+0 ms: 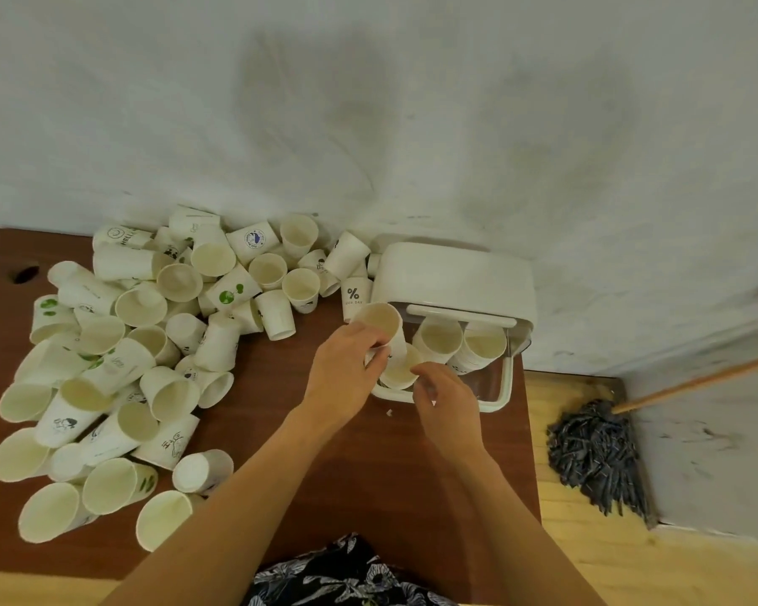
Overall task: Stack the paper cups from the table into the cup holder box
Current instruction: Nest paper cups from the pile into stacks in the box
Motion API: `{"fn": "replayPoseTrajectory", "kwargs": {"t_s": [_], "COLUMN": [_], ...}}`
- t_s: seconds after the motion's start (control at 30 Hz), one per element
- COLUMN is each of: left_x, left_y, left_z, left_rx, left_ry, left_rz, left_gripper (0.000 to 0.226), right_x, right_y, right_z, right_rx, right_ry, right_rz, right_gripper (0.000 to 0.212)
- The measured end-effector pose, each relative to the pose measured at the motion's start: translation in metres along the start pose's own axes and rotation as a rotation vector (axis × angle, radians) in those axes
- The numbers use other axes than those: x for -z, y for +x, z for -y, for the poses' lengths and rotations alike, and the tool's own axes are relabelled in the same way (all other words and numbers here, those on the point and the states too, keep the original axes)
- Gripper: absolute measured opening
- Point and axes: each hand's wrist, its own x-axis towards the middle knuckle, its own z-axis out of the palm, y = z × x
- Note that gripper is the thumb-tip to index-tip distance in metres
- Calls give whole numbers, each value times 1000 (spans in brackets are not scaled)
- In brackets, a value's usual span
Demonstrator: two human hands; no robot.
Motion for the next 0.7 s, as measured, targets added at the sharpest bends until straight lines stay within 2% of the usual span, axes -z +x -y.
{"fn": "replayPoseTrajectory", "kwargs": {"t_s": [0.17,0.37,0.7], "left_x": [-28,-36,-31], "left_y": [4,2,5], "left_z": [0,0,-4], "left_rx": [-84,-161,-240], "left_ry": [96,109,122], "left_rz": [144,175,252], "left_gripper": [13,15,23], "right_x": [10,14,-1], "right_y": [-8,-25,-49], "right_z": [-15,-22,0], "right_rx": [-45,-199,-203], "right_ry": [-12,-26,8], "right_rz": [-9,16,-32], "right_gripper": [22,23,23]}}
